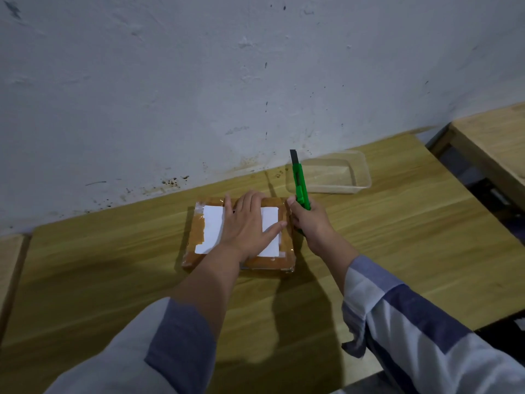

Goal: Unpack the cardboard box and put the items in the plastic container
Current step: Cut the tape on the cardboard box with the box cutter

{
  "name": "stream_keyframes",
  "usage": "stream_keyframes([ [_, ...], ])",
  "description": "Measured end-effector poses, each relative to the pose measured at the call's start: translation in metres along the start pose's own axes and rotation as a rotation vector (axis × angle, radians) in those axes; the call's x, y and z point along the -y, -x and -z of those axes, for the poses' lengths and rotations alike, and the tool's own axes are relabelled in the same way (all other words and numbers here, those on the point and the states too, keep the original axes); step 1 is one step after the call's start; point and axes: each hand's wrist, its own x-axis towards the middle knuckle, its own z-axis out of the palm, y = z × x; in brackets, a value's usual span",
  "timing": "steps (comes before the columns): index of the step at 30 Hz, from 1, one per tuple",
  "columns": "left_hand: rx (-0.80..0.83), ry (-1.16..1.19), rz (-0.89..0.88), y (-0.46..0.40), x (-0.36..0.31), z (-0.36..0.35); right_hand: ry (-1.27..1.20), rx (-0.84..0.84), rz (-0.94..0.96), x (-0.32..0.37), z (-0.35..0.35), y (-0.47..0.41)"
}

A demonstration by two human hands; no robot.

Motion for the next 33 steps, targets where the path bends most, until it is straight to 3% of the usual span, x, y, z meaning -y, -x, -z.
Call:
stream_keyframes([
  [8, -0.045, 0.042, 0.018, -0.001, 0.001, -0.005, 0.176, 0.048, 0.035, -0.01, 0.033, 0.049],
  [15, -0.043, -0.003, 0.026, -0.002, 0.0, -0.006, 0.211, -0.062, 0.078, -0.027, 0.04, 0.07],
  [22, -0.027, -0.059, 0.012, -0.002, -0.003, -0.002, 0.437, -0.054, 0.156, -0.031, 0.043, 0.075],
  [33, 0.059, -0.091, 0.042, 0.0, -0.009, 0.003, 0.752, -0.007, 0.128, -0.012, 0.03, 0.083],
])
